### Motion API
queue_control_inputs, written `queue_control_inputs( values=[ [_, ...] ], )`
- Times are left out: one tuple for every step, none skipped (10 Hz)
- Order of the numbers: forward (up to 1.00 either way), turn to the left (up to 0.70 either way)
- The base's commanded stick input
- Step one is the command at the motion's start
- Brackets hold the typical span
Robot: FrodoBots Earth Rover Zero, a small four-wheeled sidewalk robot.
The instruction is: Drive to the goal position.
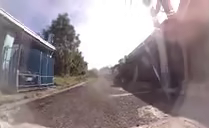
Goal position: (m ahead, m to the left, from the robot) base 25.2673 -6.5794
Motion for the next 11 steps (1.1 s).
queue_control_inputs(
  values=[
    [0.5,0.0],
    [0.5,0.0],
    [0.5,0.0],
    [0.5,0.0],
    [0.5,0.0],
    [0.5,0.0],
    [0.5,0.0],
    [0.5,0.0],
    [0.5,0.0],
    [0.5,0.0],
    [0.5,0.0]
  ],
)
